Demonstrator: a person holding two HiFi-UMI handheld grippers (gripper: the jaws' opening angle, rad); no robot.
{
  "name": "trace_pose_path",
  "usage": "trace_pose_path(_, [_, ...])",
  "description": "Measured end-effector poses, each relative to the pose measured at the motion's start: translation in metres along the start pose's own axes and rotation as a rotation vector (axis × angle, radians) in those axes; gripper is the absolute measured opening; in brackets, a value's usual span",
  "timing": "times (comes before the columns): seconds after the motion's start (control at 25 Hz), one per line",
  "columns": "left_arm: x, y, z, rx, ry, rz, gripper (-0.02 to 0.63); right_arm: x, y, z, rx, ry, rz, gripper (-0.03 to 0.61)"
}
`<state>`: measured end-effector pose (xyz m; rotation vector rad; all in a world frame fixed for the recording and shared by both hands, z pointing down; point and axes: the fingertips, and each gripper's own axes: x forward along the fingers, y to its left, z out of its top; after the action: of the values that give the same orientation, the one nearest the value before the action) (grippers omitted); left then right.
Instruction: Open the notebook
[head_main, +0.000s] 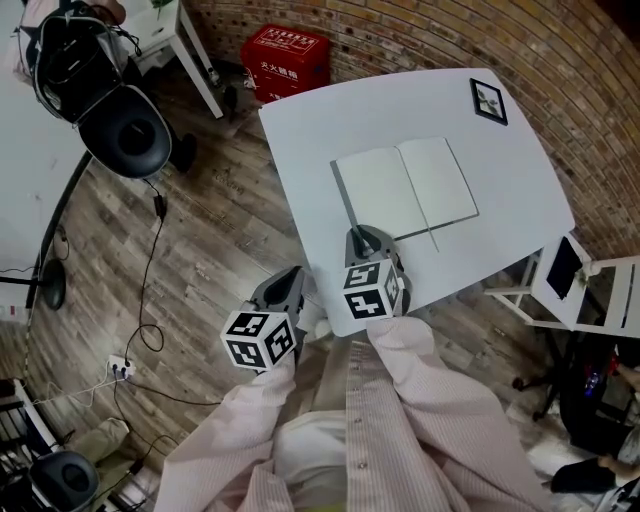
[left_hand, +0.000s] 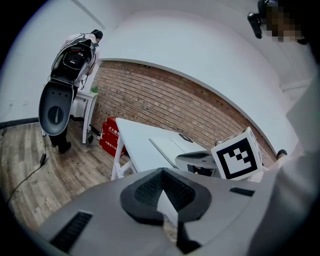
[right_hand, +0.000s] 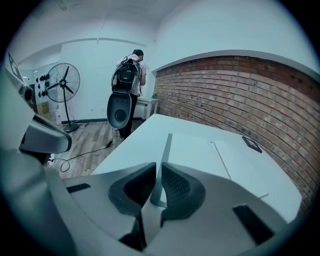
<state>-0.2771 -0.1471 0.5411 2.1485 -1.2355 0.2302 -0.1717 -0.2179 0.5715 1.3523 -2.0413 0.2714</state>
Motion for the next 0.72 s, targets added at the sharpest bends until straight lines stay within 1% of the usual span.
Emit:
trace_pose_path(0.16, [-0.002, -0.002, 0.006, 0.017, -0.024, -0.009, -0.008, -0.012, 0.001, 0.004, 0.024, -0.039, 0.025, 0.034])
trace_pose_path(0.24, [-0.003, -0.005, 0.012, 0.029, -0.041, -0.014, -0.008, -0.018, 0.000, 0.006, 0.048, -0.061, 0.042, 0.021])
trace_pose_path(0.48, [-0.003, -0.018, 0.026, 0.088, -0.086, -0.037, -0.008, -0.036, -0.003, 0.012, 0.119, -0.150, 0.110, 0.005])
trace_pose_path(0.56, [-0.004, -0.020, 0.032, 0.109, -0.103, -0.035, -0.008, -0.043, -0.006, 0.016, 0.152, -0.195, 0.144, 0.003])
trace_pose_path(0.72, [-0.009, -0.026, 0.048, 0.142, -0.151, -0.030, -0.008, -0.065, -0.008, 0.024, 0.233, -0.280, 0.244, 0.003])
